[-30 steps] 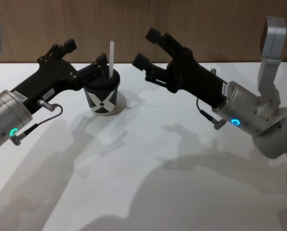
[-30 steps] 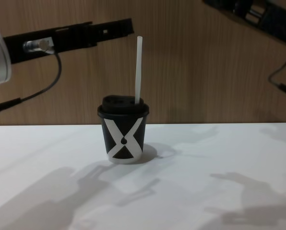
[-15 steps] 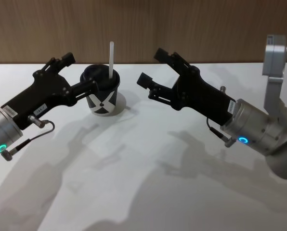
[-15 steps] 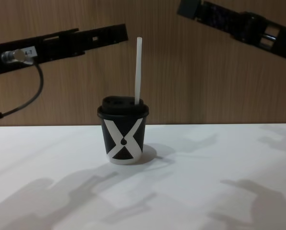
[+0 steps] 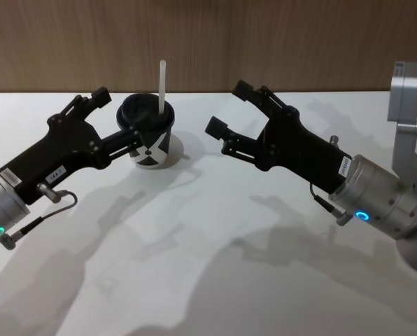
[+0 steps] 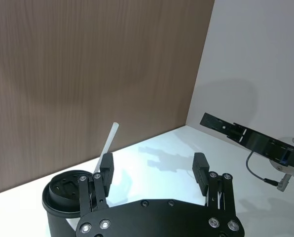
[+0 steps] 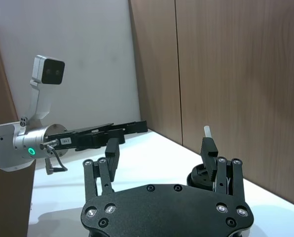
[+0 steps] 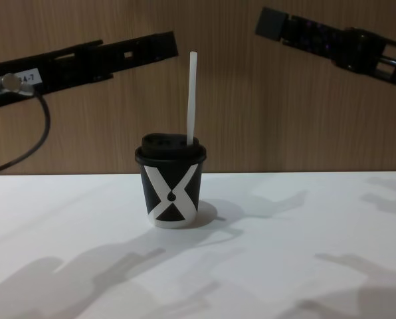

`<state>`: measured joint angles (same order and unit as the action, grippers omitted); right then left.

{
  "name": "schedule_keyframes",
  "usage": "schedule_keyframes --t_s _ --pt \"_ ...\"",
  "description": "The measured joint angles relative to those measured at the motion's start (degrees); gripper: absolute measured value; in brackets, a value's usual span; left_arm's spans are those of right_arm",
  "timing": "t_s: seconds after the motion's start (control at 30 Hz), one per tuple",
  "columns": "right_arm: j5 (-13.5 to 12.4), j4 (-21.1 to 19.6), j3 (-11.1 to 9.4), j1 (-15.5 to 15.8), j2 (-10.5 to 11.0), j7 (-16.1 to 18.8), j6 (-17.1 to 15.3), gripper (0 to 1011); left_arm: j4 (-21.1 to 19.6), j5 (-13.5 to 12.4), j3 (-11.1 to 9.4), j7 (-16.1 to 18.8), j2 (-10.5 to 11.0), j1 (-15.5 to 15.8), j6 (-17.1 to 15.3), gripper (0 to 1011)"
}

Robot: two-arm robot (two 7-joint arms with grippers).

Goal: Pick up the straw with one hand, pass it to the other hand, and insert it into the cup.

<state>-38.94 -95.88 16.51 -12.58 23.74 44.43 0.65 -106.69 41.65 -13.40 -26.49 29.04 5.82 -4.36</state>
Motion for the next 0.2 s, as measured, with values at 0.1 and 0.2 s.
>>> schedule_keyframes --t_s 0.1,0.2 --pt "0.12 -0.3 -0.04 0.25 0.14 -0.27 -0.03 1001 -0.21 0.18 0.05 -0.11 0.12 -0.29 0.13 1002" --pt "0.21 -0.6 -0.09 0.52 0.31 -0.57 -0.07 1001 -0.38 0.33 0.09 -0.24 0.19 -0.54 0.26 1003"
